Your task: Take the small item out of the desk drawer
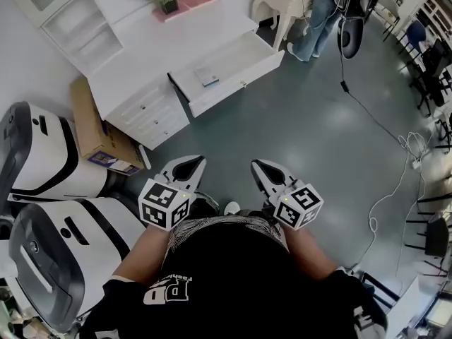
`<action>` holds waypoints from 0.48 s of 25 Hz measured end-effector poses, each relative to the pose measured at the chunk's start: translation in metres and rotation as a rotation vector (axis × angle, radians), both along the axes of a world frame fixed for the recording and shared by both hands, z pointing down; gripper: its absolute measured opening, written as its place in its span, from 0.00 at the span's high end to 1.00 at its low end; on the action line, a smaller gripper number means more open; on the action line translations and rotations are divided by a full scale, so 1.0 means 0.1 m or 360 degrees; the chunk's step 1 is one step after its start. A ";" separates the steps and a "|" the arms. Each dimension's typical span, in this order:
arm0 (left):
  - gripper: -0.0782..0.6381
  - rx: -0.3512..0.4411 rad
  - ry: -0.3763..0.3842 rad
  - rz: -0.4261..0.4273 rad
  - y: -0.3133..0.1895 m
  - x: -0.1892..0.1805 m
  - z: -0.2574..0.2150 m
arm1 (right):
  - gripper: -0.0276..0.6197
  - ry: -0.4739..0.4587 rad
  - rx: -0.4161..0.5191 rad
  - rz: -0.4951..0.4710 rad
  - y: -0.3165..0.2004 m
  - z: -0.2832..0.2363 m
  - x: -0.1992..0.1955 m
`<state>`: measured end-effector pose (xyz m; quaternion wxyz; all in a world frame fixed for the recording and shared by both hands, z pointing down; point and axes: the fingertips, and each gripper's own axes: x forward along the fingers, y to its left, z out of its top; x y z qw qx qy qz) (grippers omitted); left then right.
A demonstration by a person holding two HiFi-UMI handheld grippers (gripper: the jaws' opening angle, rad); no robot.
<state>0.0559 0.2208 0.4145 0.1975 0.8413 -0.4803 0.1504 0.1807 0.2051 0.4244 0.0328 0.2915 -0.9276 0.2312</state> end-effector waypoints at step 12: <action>0.87 -0.0014 0.0071 -0.0059 -0.36 -0.12 0.13 | 0.94 0.0048 -0.0001 -0.0039 -0.37 0.07 -0.14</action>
